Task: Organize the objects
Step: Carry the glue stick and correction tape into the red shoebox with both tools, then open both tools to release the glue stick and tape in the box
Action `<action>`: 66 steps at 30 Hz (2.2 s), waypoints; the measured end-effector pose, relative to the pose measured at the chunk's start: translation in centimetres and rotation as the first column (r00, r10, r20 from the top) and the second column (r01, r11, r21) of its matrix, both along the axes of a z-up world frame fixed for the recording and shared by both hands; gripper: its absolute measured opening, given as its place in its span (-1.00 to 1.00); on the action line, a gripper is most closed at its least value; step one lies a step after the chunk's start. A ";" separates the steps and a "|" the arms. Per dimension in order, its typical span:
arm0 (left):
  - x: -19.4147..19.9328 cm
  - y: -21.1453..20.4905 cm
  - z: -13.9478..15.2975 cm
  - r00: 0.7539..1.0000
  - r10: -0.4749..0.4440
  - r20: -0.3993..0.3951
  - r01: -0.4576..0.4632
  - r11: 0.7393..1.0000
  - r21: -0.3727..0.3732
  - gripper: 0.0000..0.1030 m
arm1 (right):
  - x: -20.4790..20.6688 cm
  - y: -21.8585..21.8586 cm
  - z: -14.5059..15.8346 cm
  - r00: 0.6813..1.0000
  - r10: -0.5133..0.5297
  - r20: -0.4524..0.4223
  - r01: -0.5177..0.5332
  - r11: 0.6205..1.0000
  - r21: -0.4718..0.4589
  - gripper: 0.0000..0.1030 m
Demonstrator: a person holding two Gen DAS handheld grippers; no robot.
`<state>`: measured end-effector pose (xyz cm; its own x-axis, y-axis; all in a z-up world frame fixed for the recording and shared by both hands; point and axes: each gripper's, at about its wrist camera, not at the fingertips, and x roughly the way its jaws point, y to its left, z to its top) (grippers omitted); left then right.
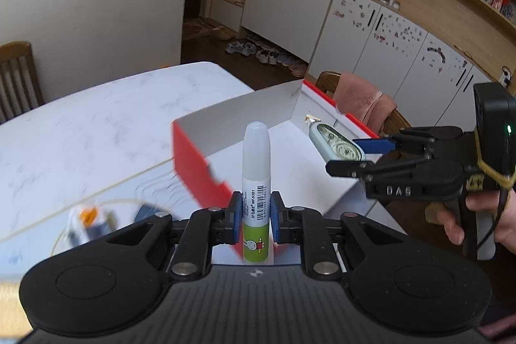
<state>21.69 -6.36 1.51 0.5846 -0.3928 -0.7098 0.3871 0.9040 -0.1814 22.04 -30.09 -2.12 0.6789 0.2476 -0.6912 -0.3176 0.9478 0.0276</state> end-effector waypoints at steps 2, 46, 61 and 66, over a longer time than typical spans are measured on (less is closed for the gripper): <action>1.7 -1.4 0.1 1.000 -0.007 -0.007 0.007 1.000 0.010 -0.68 | 0.7 -0.9 -0.4 1.000 -0.009 -0.001 0.009 1.000 -0.009 -0.01; 17.3 -14.6 -14.9 0.926 -0.064 -0.373 0.165 0.955 0.248 -0.68 | 9.3 -3.6 -10.1 0.944 -0.011 -0.331 -0.035 0.991 -0.131 -0.01; 15.6 -13.3 -12.2 0.946 -0.079 -0.314 0.159 0.958 0.239 -0.68 | 7.8 -4.0 -7.4 0.964 0.012 -0.267 -0.034 0.996 -0.079 0.18; 13.7 -12.4 -9.6 0.966 -0.093 -0.240 0.147 0.965 0.218 -0.68 | 6.4 -4.3 -4.9 0.976 0.011 -0.216 -0.023 0.998 -0.052 0.21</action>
